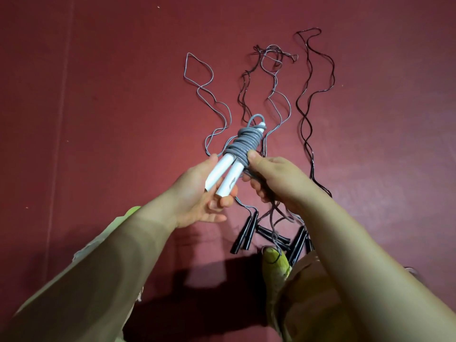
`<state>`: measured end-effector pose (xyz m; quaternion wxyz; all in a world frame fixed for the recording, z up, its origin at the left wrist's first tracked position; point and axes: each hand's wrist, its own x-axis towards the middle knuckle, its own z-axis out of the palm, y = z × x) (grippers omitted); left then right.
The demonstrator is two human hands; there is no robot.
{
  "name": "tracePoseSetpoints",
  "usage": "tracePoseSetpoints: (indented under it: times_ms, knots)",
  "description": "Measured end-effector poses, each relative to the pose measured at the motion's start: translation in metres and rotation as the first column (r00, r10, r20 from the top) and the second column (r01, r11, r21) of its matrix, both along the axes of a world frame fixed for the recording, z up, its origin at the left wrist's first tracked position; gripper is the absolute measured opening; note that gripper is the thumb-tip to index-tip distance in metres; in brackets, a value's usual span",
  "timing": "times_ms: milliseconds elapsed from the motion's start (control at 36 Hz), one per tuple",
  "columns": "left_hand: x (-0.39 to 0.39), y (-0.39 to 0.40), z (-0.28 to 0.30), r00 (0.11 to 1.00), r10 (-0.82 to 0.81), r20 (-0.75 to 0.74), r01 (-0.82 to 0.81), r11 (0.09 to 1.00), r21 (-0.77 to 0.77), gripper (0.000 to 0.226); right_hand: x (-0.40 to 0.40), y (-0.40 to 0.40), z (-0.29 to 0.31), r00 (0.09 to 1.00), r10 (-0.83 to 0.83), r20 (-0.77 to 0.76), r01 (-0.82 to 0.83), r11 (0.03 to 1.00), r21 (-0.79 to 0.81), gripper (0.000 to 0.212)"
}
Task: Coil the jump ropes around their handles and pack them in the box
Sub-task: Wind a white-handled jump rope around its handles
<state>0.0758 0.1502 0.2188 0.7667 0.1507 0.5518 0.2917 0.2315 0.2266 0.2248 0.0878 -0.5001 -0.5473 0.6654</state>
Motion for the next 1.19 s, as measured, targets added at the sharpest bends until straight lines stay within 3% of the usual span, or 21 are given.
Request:
tracePoseSetpoints:
  times_ms: [167,278,389,472,556,750,917,1028,1194]
  knots:
    - [-0.001,0.001,0.001,0.997,0.000,-0.073,0.001,1.000,0.021,0.065,-0.003,-0.001,-0.008,0.995,-0.095,0.037,0.095,0.995,0.007,0.051]
    - [0.001,0.002,-0.001,0.978,0.023,-0.209,-0.012,0.998,0.054,0.064,-0.008,-0.004,-0.011,0.989,-0.135,0.065,0.134,0.991,0.033,0.050]
    - [0.001,0.003,-0.011,0.877,0.066,-0.475,0.006,0.989,0.149,0.067,-0.014,-0.011,-0.012,0.983,-0.183,0.034,0.186,0.973,-0.138,0.054]
    - [-0.004,0.003,-0.019,0.772,0.088,-0.630,0.050,0.979,0.198,0.075,-0.013,-0.010,-0.011,0.991,-0.133,0.018,0.134,0.966,-0.222,0.063]
    - [-0.007,0.000,-0.022,0.707,0.080,-0.702,0.115,0.967,0.227,0.077,-0.011,-0.010,-0.009,0.997,-0.083,-0.009,0.078,0.965,-0.250,0.063]
    - [-0.004,-0.002,-0.024,0.635,0.034,-0.772,0.213,0.953,0.218,0.047,-0.011,-0.014,-0.010,1.000,0.012,0.020,-0.006,0.967,-0.255,0.062]
    - [-0.001,-0.003,-0.018,0.659,0.042,-0.751,0.219,0.944,0.245,0.032,-0.012,-0.013,-0.003,0.997,-0.070,0.023,0.072,0.993,-0.099,0.045]
    - [-0.003,-0.002,-0.015,0.721,0.007,-0.693,0.230,0.941,0.249,0.045,-0.012,-0.014,-0.002,0.998,-0.048,0.032,0.047,0.999,0.010,0.039]
    - [0.004,-0.008,-0.007,0.967,-0.103,-0.232,0.158,0.960,0.232,0.023,-0.011,-0.011,0.002,0.993,-0.105,-0.053,0.109,0.991,0.079,0.029]
